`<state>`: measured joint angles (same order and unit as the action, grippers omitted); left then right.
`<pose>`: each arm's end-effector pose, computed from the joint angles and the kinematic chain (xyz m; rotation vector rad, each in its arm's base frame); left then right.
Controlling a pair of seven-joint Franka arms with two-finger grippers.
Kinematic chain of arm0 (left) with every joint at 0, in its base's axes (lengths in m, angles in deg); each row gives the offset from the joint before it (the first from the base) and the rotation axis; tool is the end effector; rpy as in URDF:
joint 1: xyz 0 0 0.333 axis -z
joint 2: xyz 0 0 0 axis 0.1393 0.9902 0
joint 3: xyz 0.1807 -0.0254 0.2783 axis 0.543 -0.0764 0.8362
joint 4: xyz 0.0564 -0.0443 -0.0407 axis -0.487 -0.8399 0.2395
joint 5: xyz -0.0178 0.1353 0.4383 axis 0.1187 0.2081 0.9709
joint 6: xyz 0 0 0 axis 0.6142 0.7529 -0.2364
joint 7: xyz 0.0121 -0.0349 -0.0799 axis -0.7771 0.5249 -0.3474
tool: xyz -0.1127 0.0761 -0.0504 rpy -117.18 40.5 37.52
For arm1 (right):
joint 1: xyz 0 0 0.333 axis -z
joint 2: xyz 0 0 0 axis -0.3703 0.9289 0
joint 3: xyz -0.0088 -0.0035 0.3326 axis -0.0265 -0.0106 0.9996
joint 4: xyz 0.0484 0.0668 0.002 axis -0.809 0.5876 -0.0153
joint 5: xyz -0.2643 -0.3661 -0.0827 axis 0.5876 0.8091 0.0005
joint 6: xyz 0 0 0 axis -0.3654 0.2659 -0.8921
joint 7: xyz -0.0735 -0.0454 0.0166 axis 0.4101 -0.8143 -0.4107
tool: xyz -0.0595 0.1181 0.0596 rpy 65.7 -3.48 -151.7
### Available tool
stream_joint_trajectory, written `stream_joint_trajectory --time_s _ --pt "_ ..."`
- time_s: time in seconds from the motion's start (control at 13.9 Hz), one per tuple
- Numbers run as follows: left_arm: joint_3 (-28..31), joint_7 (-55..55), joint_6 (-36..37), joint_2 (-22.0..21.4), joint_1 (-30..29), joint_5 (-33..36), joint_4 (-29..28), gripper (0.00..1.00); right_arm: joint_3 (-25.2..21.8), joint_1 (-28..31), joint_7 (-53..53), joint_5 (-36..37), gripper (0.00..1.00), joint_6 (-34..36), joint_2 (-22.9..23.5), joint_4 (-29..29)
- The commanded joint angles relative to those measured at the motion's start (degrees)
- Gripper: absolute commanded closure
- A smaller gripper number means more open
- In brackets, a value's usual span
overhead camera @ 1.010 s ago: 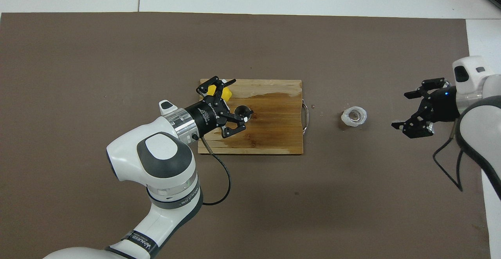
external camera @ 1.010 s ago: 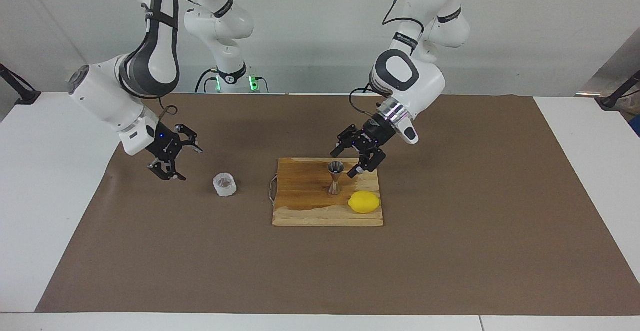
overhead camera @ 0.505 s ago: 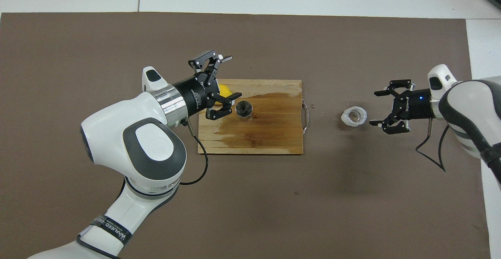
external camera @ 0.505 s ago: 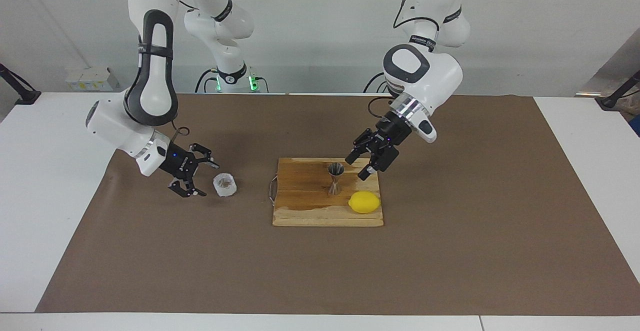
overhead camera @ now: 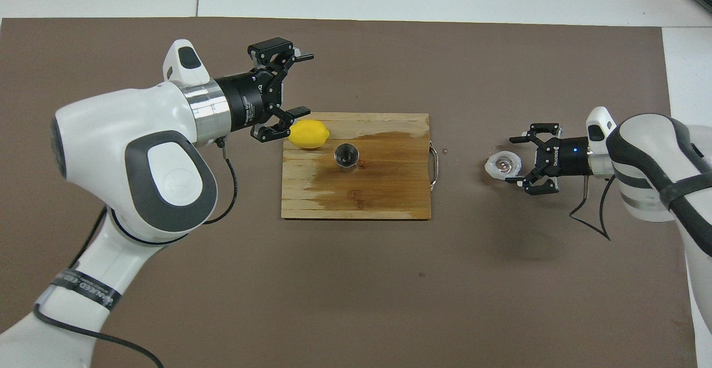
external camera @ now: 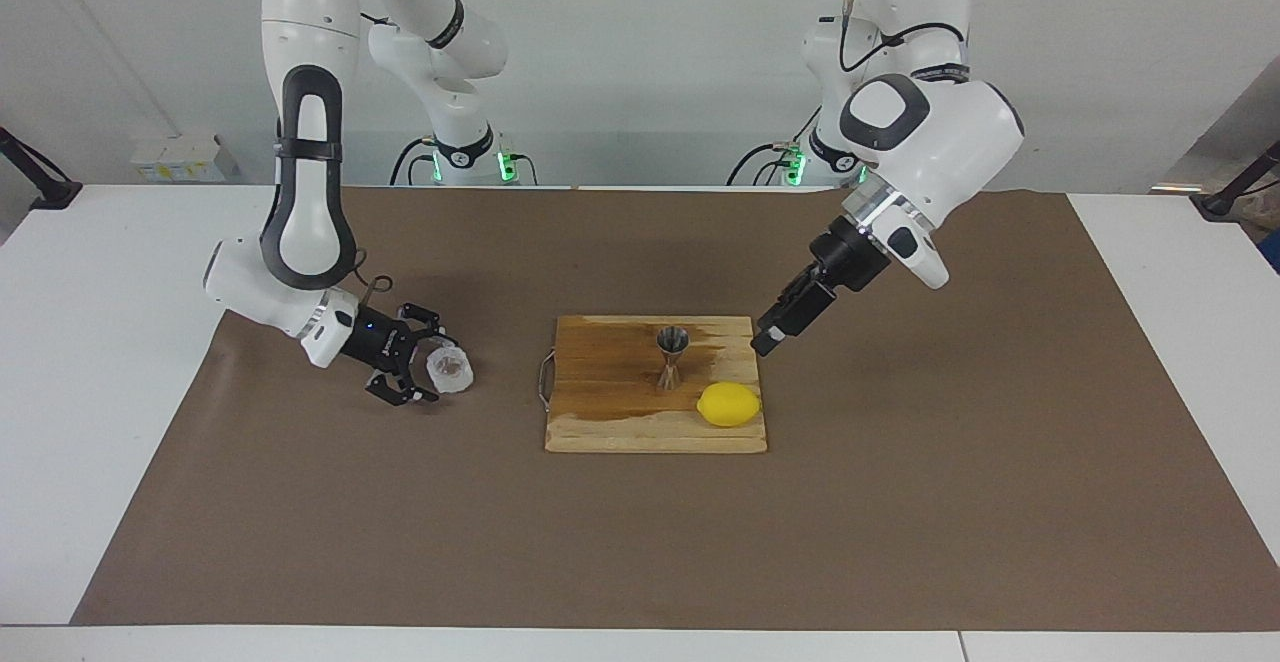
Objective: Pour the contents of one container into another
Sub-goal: 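Withdraw the left gripper while the right gripper grasps the white cup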
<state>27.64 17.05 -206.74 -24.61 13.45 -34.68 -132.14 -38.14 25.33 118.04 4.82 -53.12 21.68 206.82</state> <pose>0.6770 -0.2722 0.4879 2.1690 0.9858 0.0267 0.6202 -0.0310 0.1942 -1.9130 -1.5770 -0.7530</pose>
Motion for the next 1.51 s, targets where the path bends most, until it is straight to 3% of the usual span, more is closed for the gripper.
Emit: stream_joint_trajectory --time_s 0.0,0.22,0.29,0.43,0.5,0.72,1.01,1.44 --pt "-0.34 4.59 7.43 -2.57 -2.47 9.48 0.09 0.00 0.40 -0.25 2.94 -2.85 0.00 -0.24 0.00 1.09" --pt "-0.33 9.51 16.30 -6.70 -5.36 20.72 -0.88 0.00 0.40 -1.31 5.06 -3.74 0.04 -1.12 0.79 1.00" --pt "-0.25 13.10 19.81 -7.84 -5.72 24.41 -0.97 0.00 0.31 -1.66 5.06 -3.82 0.38 -1.91 0.88 1.09" --pt "-0.25 20.57 26.14 -10.13 -8.35 28.74 -0.97 0.00 0.40 -2.19 4.71 -3.74 0.92 -4.02 0.96 1.09" --pt "-0.25 24.35 28.78 -11.18 -9.58 31.02 -0.97 0.00 0.40 -3.06 3.93 -3.74 1.00 -4.46 0.53 0.91" --pt "-0.25 33.33 33.99 -13.30 -11.87 38.67 -0.88 0.00 0.40 -6.57 -1.60 -2.86 1.00 -8.24 -1.93 0.56" --pt "-0.25 41.33 36.54 -12.25 -15.82 41.85 4.02 0.00 0.49 -10.97 -12.22 -1.72 1.00 -9.47 -4.22 -0.93" --pt "-0.25 43.64 46.38 -5.58 -17.94 42.73 17.65 0.00 0.49 -21.77 -37.18 13.73 1.00 -13.69 -6.15 -5.93"
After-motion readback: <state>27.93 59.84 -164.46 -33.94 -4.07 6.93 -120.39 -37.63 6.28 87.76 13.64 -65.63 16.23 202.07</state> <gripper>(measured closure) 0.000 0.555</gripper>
